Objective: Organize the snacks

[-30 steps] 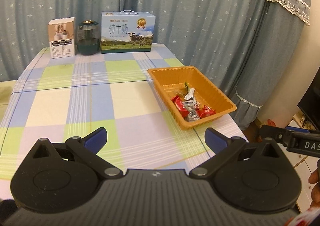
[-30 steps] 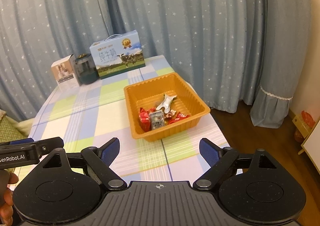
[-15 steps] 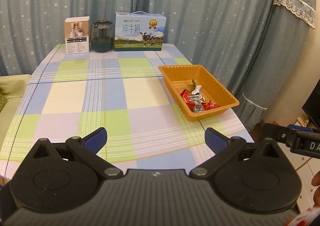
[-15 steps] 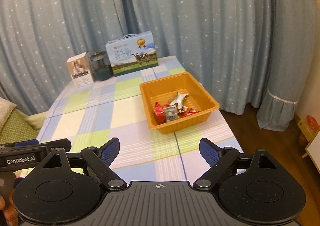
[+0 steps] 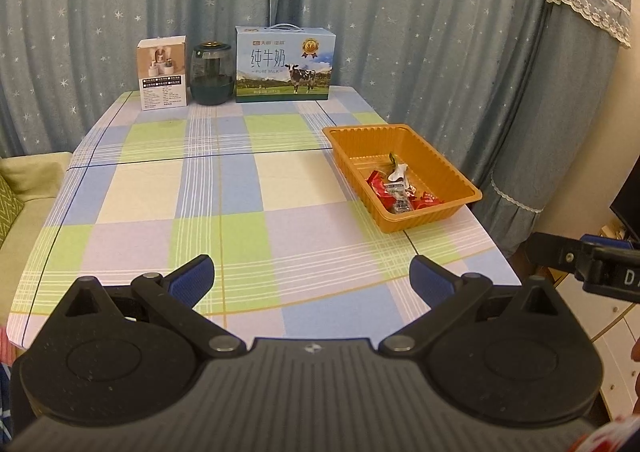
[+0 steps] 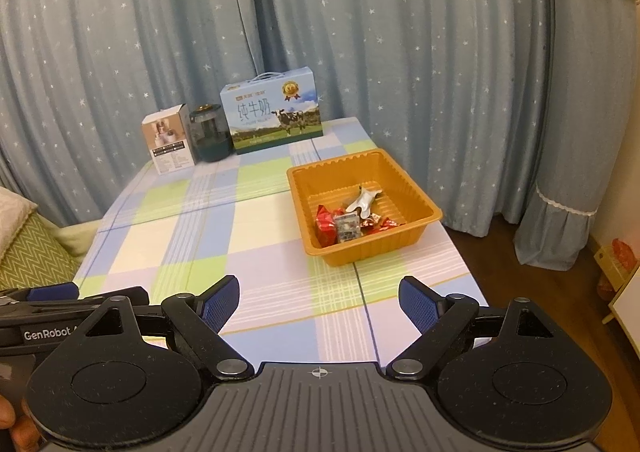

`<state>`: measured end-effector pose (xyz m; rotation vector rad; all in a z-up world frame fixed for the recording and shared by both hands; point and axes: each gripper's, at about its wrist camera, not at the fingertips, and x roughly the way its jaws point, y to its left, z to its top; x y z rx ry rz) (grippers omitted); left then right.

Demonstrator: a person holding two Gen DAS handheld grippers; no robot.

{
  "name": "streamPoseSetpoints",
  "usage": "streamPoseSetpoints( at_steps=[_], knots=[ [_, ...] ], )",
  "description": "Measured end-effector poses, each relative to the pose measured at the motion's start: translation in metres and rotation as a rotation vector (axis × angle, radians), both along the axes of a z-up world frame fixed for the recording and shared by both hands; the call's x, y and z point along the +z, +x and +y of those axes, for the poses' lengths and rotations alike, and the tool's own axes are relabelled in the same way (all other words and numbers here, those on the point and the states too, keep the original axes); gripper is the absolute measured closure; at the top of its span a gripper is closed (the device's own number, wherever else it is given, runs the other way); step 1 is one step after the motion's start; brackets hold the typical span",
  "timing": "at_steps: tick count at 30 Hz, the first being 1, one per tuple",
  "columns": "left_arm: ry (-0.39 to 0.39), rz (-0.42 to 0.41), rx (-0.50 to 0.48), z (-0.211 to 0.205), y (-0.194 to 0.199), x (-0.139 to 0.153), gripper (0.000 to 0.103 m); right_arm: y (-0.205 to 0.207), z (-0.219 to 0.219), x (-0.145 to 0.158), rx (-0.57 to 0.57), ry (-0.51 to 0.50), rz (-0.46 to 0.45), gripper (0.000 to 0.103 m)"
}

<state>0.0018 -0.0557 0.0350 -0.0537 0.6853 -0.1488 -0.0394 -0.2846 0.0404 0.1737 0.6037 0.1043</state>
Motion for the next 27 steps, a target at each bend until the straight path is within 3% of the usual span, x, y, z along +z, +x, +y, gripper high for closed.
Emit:
streamPoseSetpoints(
  at_steps=[27],
  knots=[
    [-0.010,-0.012,-0.005,-0.0008,-0.0005,0.0021,0.000,0.0009,0.0014,-0.0062,-0.001,-0.005,0.013,0.017]
  ],
)
